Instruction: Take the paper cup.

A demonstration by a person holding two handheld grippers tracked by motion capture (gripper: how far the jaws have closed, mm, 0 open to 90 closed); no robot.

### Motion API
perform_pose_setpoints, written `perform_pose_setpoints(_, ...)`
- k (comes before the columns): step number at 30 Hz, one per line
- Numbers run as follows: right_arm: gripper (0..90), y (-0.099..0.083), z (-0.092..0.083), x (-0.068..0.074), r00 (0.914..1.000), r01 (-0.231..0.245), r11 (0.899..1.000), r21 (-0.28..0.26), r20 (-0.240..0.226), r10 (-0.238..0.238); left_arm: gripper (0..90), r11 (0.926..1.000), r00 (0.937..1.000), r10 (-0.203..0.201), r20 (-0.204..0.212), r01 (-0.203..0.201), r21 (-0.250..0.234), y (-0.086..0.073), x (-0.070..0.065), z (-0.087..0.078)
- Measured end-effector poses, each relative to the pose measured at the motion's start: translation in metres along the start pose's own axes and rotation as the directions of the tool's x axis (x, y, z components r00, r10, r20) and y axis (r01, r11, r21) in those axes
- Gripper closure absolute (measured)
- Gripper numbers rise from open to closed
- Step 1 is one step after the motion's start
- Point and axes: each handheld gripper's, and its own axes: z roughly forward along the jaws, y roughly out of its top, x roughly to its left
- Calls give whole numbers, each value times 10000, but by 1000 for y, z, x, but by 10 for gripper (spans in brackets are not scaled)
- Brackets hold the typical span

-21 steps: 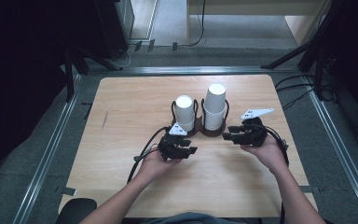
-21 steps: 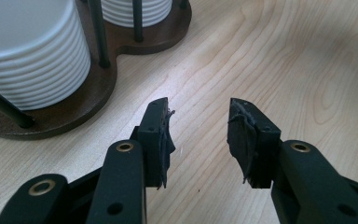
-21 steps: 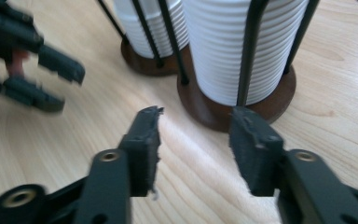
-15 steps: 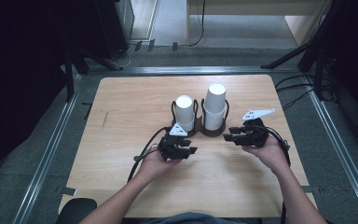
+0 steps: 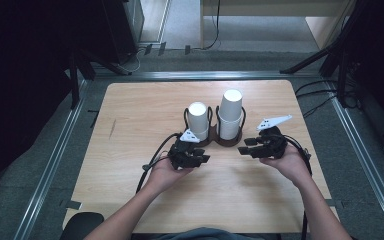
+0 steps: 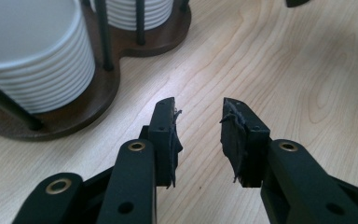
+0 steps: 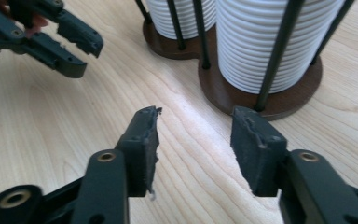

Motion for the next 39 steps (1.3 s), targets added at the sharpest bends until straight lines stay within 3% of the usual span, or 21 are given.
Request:
perform_pose_setpoints(6,423,1,1,3,9997,112,9999,22,210,-113,658,9992,9991,388,-152,-389,-59,6,-4,-2)
perform_pose_setpoints(9,411,2,-3,3,9998,81,9998,-202,169,-78,666,9996,9997,244,27,-244,-153,11,-4,-2)
perform_pose_setpoints(15,395,11,-14,2,9998,110,9995,-287,172,-106,690,9977,9981,588,-158,-593,-338,24,-8,-5)
perform_pose_setpoints(21,375,22,-27,1,9991,5,9990,-442,429,14,756,9989,9992,390,-41,-390,-255,37,-6,-3)
perform_pose_setpoints(26,366,40,-37,-4,9972,43,9994,-348,743,-17,809,9984,9997,230,-63,-232,-510,48,-9,3)
perform_pose_setpoints(33,360,63,-48,-12,9964,110,9982,-582,845,-61,891,9971,9993,-110,-346,84,-750,60,-12,18)
perform_pose_setpoints(39,359,79,-47,-16,9952,301,9971,-698,952,-234,898,9960,9984,-253,-511,208,-871,69,-14,26)
